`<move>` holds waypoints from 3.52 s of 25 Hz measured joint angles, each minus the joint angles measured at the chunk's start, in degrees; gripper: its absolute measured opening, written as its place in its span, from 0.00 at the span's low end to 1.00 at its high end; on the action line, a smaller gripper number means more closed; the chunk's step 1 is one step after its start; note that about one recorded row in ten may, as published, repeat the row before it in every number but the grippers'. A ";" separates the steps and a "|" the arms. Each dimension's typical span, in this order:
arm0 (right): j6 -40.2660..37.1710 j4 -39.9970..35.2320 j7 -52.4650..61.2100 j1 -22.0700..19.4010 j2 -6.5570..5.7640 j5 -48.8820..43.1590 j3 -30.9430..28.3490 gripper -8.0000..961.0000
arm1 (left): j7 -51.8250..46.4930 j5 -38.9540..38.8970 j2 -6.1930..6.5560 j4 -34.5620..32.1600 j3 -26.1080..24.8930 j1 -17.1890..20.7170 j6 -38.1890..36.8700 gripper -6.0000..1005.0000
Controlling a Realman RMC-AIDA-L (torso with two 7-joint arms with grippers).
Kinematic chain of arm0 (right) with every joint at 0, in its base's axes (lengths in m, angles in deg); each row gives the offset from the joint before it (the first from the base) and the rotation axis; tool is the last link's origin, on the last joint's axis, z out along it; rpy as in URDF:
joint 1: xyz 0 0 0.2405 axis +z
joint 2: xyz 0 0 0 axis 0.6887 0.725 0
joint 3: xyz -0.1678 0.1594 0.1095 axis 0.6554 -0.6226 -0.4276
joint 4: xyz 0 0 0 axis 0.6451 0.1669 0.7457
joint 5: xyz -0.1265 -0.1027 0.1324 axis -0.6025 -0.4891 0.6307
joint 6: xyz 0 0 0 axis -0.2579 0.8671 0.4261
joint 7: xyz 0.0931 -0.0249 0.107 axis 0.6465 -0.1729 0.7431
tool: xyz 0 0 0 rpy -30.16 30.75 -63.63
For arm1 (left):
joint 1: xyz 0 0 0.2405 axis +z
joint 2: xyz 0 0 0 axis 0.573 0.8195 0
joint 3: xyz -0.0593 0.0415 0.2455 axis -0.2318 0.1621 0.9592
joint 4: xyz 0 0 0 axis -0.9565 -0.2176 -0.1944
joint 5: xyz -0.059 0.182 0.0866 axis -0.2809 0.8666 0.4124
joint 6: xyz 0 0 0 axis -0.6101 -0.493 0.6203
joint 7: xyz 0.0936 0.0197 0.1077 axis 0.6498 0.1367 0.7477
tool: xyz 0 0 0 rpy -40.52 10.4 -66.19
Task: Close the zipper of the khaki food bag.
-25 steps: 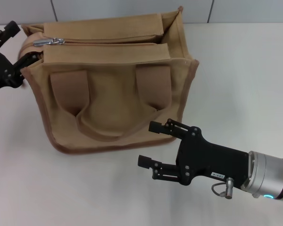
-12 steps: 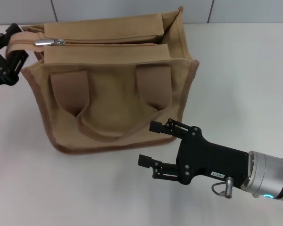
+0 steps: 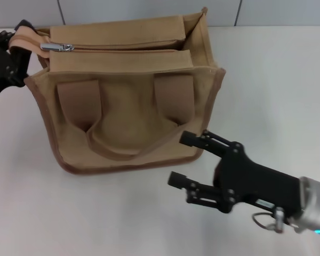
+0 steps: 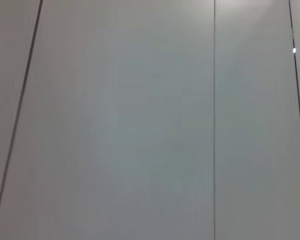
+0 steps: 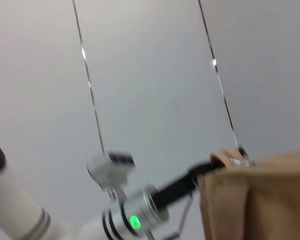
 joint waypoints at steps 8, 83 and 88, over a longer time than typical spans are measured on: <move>-4.76 -2.87 0.44 -4.05 -0.16 0.08 -4.16 0.85 | 1.44 0.11 -0.05 2.15 0.02 -1.02 -0.57 0.00; -0.98 -1.23 0.53 0.72 0.06 -2.89 -3.65 0.84 | 8.25 -0.12 0.18 4.14 0.16 4.83 -5.33 0.02; -7.40 -2.11 3.13 -0.41 -0.16 -2.47 -5.54 0.84 | 7.66 -1.27 0.14 5.94 -0.07 3.59 -7.89 0.02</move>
